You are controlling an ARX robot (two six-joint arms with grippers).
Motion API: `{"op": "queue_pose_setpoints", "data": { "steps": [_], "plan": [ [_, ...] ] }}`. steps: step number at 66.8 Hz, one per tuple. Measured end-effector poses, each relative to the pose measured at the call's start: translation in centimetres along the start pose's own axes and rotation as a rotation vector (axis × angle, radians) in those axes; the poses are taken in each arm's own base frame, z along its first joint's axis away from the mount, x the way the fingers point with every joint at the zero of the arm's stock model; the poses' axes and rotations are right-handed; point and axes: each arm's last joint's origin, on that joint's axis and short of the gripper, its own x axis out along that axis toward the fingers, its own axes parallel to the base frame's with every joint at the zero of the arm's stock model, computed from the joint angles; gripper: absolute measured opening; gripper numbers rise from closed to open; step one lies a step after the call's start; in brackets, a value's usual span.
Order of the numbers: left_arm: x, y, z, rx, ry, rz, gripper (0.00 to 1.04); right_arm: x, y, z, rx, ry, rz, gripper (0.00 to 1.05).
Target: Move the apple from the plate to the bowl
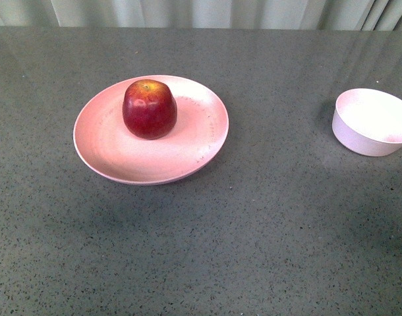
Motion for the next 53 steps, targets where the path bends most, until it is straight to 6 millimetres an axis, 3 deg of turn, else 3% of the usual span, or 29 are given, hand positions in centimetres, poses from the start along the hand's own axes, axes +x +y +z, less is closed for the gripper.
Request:
{"op": "queue_pose_setpoints", "data": {
  "steps": [19, 34, 43, 53],
  "plan": [
    [0.0, 0.0, 0.0, 0.000, 0.000, 0.000, 0.96, 6.2, -2.5, 2.9, 0.024, 0.004, -0.013, 0.96],
    [0.0, 0.0, 0.0, 0.000, 0.000, 0.000, 0.96, 14.9, -5.0, 3.0, -0.003, 0.114, 0.012, 0.96],
    [0.0, 0.0, 0.0, 0.000, 0.000, 0.000, 0.96, 18.1, -5.1, 3.0, 0.002, 0.169, 0.044, 0.96],
    [0.0, 0.0, 0.0, 0.000, 0.000, 0.000, 0.96, 20.6, -4.6, 4.9, -0.004, 0.153, 0.077, 0.96]
  ]
}}
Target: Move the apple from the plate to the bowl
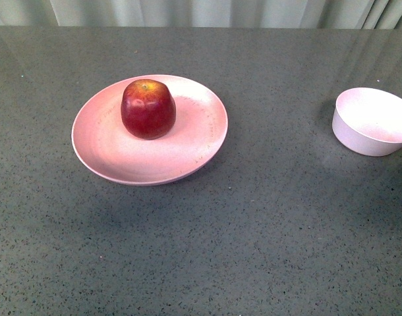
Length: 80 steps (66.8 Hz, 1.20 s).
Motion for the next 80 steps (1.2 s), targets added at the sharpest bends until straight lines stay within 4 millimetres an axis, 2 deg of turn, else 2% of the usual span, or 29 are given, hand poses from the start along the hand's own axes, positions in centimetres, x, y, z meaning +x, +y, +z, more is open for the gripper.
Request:
{"op": "queue_pose_setpoints", "data": {
  "steps": [16, 35, 51, 80],
  "plan": [
    [0.0, 0.0, 0.0, 0.000, 0.000, 0.000, 0.96, 2.1, 0.9, 2.2, 0.039, -0.008, 0.041, 0.96],
    [0.0, 0.0, 0.0, 0.000, 0.000, 0.000, 0.96, 4.4, 2.3, 1.6, 0.040, 0.055, 0.076, 0.96],
    [0.0, 0.0, 0.0, 0.000, 0.000, 0.000, 0.96, 5.6, 3.5, 2.2, 0.060, 0.069, 0.090, 0.95],
    [0.0, 0.0, 0.0, 0.000, 0.000, 0.000, 0.96, 6.8, 4.3, 2.0, 0.098, 0.122, 0.086, 0.30]
  ]
}}
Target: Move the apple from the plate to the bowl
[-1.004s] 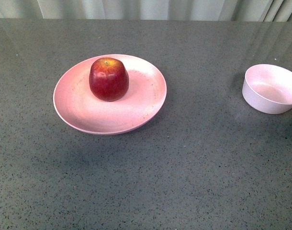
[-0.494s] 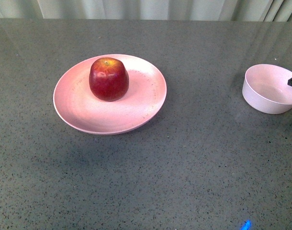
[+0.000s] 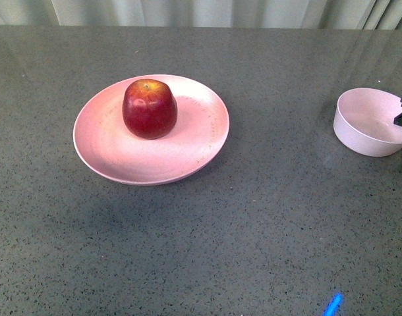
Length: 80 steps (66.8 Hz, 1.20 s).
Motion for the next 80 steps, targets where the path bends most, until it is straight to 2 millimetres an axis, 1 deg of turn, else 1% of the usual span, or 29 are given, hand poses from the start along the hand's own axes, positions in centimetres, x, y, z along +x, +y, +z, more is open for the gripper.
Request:
{"op": "queue_pose_setpoints", "data": {
  "steps": [2, 5, 9, 12, 22, 28, 38, 46, 53, 58, 67, 80],
  "plan": [
    [0.0, 0.0, 0.0, 0.000, 0.000, 0.000, 0.96, 0.0, 0.1, 0.2, 0.005, -0.001, 0.002, 0.23],
    [0.0, 0.0, 0.0, 0.000, 0.000, 0.000, 0.96, 0.0, 0.2, 0.3, 0.008, -0.003, 0.004, 0.17],
    [0.0, 0.0, 0.0, 0.000, 0.000, 0.000, 0.96, 0.1, 0.3, 0.3, 0.013, -0.003, 0.006, 0.07],
    [0.0, 0.0, 0.0, 0.000, 0.000, 0.000, 0.96, 0.1, 0.3, 0.4, 0.016, -0.001, 0.010, 0.01],
    [0.0, 0.0, 0.0, 0.000, 0.000, 0.000, 0.96, 0.1, 0.7, 0.4, 0.034, 0.006, 0.019, 0.02],
    [0.0, 0.0, 0.0, 0.000, 0.000, 0.000, 0.96, 0.2, 1.4, 0.3, 0.041, 0.012, 0.039, 0.02],
    [0.0, 0.0, 0.0, 0.000, 0.000, 0.000, 0.96, 0.4, 3.8, 0.0, 0.013, 0.028, 0.088, 0.02],
    [0.0, 0.0, 0.0, 0.000, 0.000, 0.000, 0.96, 0.5, 6.7, -0.2, -0.031, 0.039, 0.141, 0.02],
    [0.0, 0.0, 0.0, 0.000, 0.000, 0.000, 0.96, 0.6, 8.4, -0.1, -0.058, 0.037, 0.169, 0.02],
    [0.0, 0.0, 0.0, 0.000, 0.000, 0.000, 0.96, 0.6, 9.2, 0.1, -0.071, 0.036, 0.177, 0.02],
    [0.0, 0.0, 0.0, 0.000, 0.000, 0.000, 0.96, 0.9, 9.8, -0.1, -0.082, 0.049, 0.171, 0.02],
    [0.0, 0.0, 0.0, 0.000, 0.000, 0.000, 0.96, 1.3, 9.9, -0.7, -0.091, 0.076, 0.163, 0.02]
  ]
}}
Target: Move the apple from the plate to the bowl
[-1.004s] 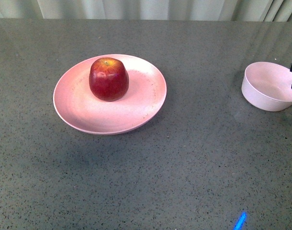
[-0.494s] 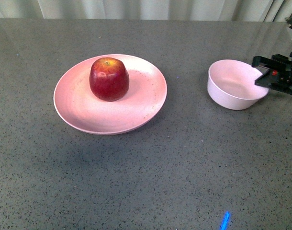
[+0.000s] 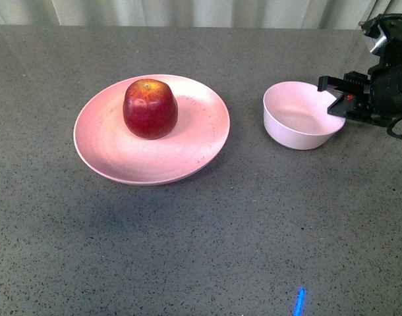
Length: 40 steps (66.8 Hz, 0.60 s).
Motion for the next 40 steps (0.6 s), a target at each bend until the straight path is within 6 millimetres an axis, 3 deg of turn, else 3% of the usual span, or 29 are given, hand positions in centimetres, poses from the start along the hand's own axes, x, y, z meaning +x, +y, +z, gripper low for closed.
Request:
{"op": "queue_pose_setpoints", "data": {
  "steps": [16, 26, 40],
  "plan": [
    [0.0, 0.0, 0.0, 0.000, 0.000, 0.000, 0.96, 0.1, 0.2, 0.0, -0.006, -0.005, 0.016, 0.03],
    [0.0, 0.0, 0.0, 0.000, 0.000, 0.000, 0.96, -0.3, 0.1, 0.5, 0.000, -0.041, 0.062, 0.28],
    [0.0, 0.0, 0.0, 0.000, 0.000, 0.000, 0.96, -3.7, -1.2, 2.0, 0.007, -0.145, 0.086, 0.63]
  ]
}}
